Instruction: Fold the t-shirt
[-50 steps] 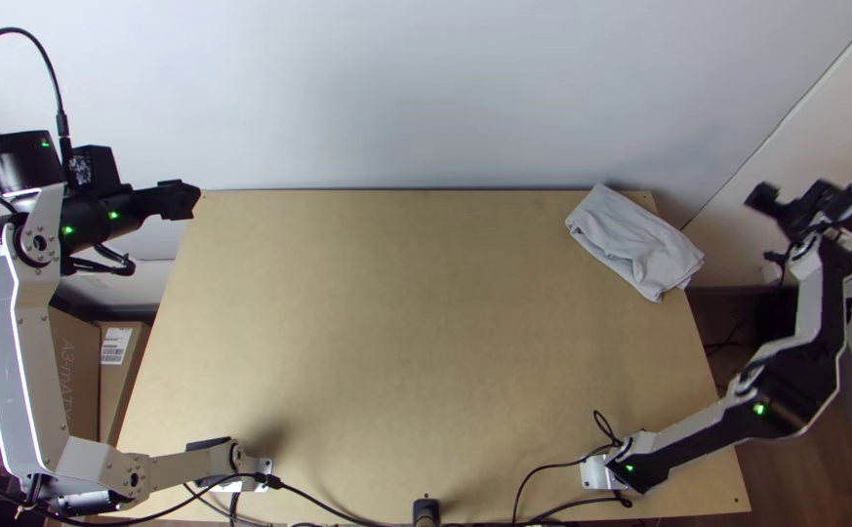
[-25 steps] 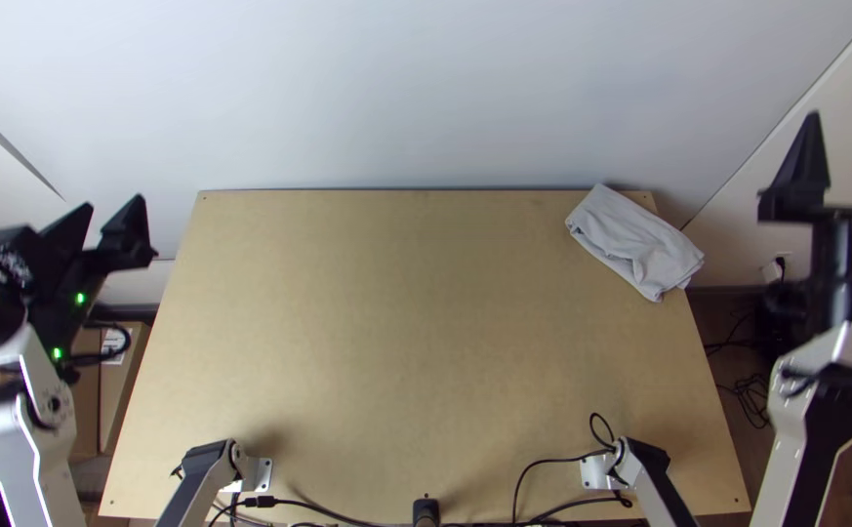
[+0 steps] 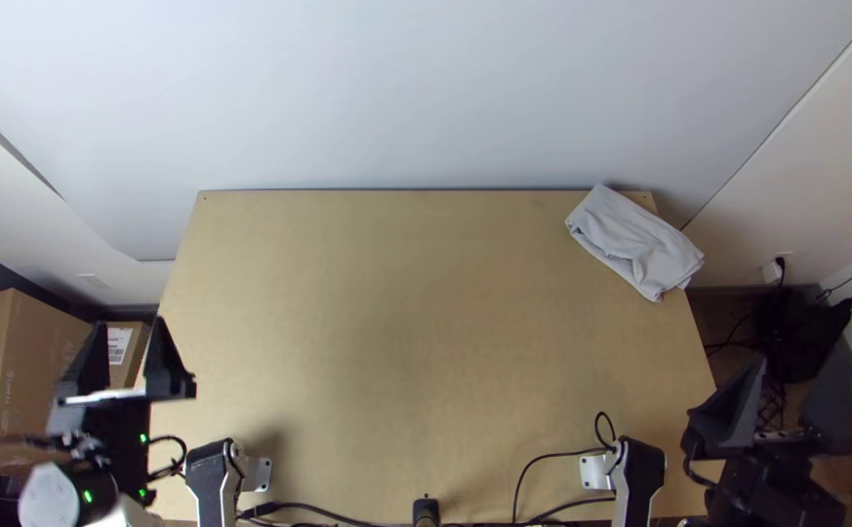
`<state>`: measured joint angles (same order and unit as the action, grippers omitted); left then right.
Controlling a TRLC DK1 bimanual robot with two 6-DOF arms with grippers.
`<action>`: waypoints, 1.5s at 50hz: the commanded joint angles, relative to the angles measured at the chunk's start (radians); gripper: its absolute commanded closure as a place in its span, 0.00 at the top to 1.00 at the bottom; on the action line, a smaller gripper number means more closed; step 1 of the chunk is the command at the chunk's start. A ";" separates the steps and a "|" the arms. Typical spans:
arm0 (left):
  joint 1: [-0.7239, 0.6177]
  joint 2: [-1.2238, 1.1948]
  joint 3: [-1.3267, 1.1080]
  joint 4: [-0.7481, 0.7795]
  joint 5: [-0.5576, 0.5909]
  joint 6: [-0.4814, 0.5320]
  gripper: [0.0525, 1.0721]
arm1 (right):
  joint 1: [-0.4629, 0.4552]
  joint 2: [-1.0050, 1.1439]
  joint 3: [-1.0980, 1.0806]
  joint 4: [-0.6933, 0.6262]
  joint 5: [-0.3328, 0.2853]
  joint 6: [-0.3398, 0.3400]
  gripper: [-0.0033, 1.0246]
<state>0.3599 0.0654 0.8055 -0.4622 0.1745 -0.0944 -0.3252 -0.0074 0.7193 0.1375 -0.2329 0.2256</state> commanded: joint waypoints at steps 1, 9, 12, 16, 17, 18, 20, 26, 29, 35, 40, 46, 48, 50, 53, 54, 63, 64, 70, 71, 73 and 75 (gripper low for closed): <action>0.013 -0.068 -0.019 -0.095 -0.020 -0.030 0.95 | -0.060 -0.002 -0.054 -0.068 0.006 0.046 0.96; 0.022 -0.075 -0.134 -0.027 -0.070 -0.038 0.95 | -0.086 -0.003 -0.172 -0.059 0.006 0.067 0.96; 0.022 -0.075 -0.190 0.003 -0.070 -0.038 0.95 | -0.091 -0.003 -0.225 -0.045 0.006 0.050 0.96; 0.019 -0.075 -0.269 0.053 -0.069 -0.036 0.95 | -0.091 -0.003 -0.271 -0.029 0.006 0.043 0.96; 0.019 -0.075 -0.287 0.069 -0.067 -0.038 0.95 | -0.091 -0.003 -0.281 -0.029 0.006 0.041 0.96; 0.017 -0.075 -0.310 0.091 -0.063 -0.042 0.95 | -0.091 -0.003 -0.293 -0.029 0.006 0.040 0.96; 0.013 -0.075 -0.351 0.132 -0.049 -0.061 0.95 | -0.091 -0.003 -0.310 -0.026 0.006 0.026 0.96; -0.001 -0.075 -0.466 0.260 -0.027 -0.061 0.95 | -0.087 -0.003 -0.405 0.037 0.007 0.008 0.96; -0.009 -0.075 -0.531 0.366 -0.027 -0.064 0.95 | -0.091 -0.003 -0.494 0.148 0.009 -0.011 0.96; -0.013 -0.073 -0.654 0.580 -0.027 -0.050 0.95 | -0.083 -0.002 -0.666 0.361 0.006 -0.161 0.96; -0.015 -0.073 -0.735 0.674 -0.026 -0.027 0.95 | -0.018 0.001 -0.718 0.324 0.009 -0.169 0.96; -0.018 -0.072 -0.795 0.675 -0.021 -0.018 0.95 | 0.057 0.003 -0.718 0.086 0.072 -0.164 0.96; -0.029 -0.072 -0.809 0.642 -0.012 -0.019 0.95 | 0.057 0.003 -0.718 -0.021 0.072 -0.163 0.96; -0.042 -0.072 -0.809 0.582 -0.010 -0.021 0.95 | 0.055 0.001 -0.718 -0.088 0.073 -0.163 0.96; -0.082 -0.070 -0.809 0.507 -0.009 -0.016 0.95 | 0.054 0.007 -0.716 -0.111 0.095 -0.143 0.96; -0.098 -0.070 -0.807 0.499 -0.010 -0.014 0.95 | 0.054 0.007 -0.715 -0.111 0.101 -0.137 0.96; -0.134 -0.065 -0.805 0.488 -0.029 -0.018 0.95 | 0.054 0.004 -0.715 -0.116 0.119 -0.124 0.96; -0.134 -0.065 -0.807 0.488 -0.030 -0.018 0.95 | 0.054 0.004 -0.715 -0.116 0.119 -0.124 0.96; -0.136 -0.065 -0.805 0.488 -0.032 -0.018 0.95 | 0.054 0.004 -0.715 -0.116 0.119 -0.124 0.96; -0.134 -0.065 -0.805 0.487 -0.032 -0.018 0.95 | 0.054 0.004 -0.715 -0.116 0.119 -0.124 0.96; -0.134 -0.065 -0.805 0.487 -0.032 -0.018 0.95 | 0.054 0.004 -0.715 -0.116 0.119 -0.124 0.96; -0.136 -0.065 -0.805 0.487 -0.032 -0.018 0.95 | 0.054 0.004 -0.715 -0.116 0.119 -0.124 0.96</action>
<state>0.2298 -0.0002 0.0433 0.0452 0.1455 -0.1192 -0.2768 -0.0021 0.0120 0.0319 -0.1196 0.0853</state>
